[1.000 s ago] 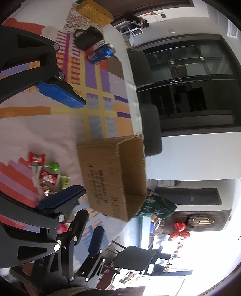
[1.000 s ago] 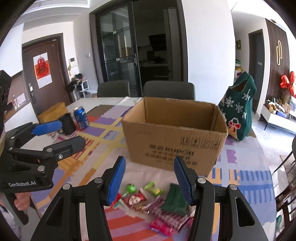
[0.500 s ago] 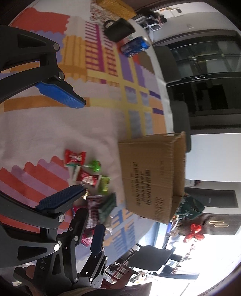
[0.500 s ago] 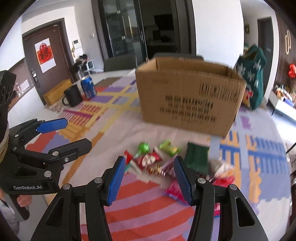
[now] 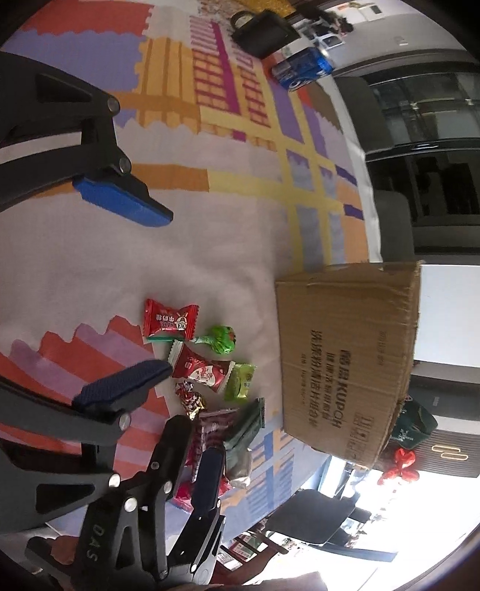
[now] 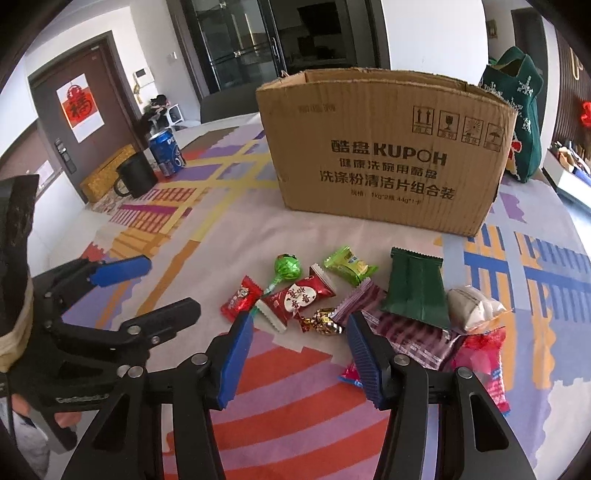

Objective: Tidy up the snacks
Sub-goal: 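Return the left tool to the snacks and grasp the red candy, then grasp the red-and-white candy packet with the right tool while left holds red candy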

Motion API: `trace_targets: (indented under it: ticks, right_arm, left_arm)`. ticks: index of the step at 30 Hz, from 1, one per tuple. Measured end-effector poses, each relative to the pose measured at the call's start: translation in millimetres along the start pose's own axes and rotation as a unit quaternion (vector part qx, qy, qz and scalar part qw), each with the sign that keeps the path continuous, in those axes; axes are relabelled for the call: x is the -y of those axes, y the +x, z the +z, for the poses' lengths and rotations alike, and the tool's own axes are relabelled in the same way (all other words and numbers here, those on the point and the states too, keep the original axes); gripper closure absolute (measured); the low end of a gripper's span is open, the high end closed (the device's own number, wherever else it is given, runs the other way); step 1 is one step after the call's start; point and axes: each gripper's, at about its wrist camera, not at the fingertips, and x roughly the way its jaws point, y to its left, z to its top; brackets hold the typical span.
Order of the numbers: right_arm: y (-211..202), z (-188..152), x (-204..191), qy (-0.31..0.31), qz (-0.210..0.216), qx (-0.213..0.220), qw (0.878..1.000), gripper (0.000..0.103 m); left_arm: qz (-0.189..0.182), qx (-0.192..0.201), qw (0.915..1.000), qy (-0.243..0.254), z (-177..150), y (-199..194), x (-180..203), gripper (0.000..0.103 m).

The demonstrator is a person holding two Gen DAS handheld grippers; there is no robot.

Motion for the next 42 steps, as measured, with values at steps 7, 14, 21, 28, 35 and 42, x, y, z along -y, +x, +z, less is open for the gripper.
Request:
trace_targets:
  ticks: [7,14,21,28,35,42]
  right_arm:
    - [12.3,2.6,0.0,-0.006,-0.004,-0.005,1.0,0.05]
    - [23.2,7.2,-0.8,-0.003,0.0,-0.012,1.0,0.054]
    - [36.1,12.3,-1.5,-0.001,0.008,-0.021,1.0,0.059]
    - [53.7,17.6,-3.2,0.008,0.018,-0.036,0.999,0.06]
    - [71.3,20.8,-11.7,0.005,0.018,-0.051,0.999,0.063]
    - [85.7,25.2,-8.5,0.012,0.009,-0.061,0.998,0.066]
  left_arm:
    - [-0.022,-0.024,0.9994,-0.012,0.9,27.6,0.1,0.047]
    - [-0.028,-0.032,0.999,-0.014,4.4,42.3,0.1,0.052]
    - [-0.031,-0.045,0.9983,-0.022,5.6,56.0,-2.6,0.062]
    - [-0.028,-0.042,0.9984,-0.025,5.7,58.1,-7.9,0.083]
    - [-0.022,-0.022,0.9985,-0.045,8.7,46.6,-18.5,0.083]
    - [-0.025,-0.018,0.9984,-0.047,10.8,45.1,-18.7,0.083]
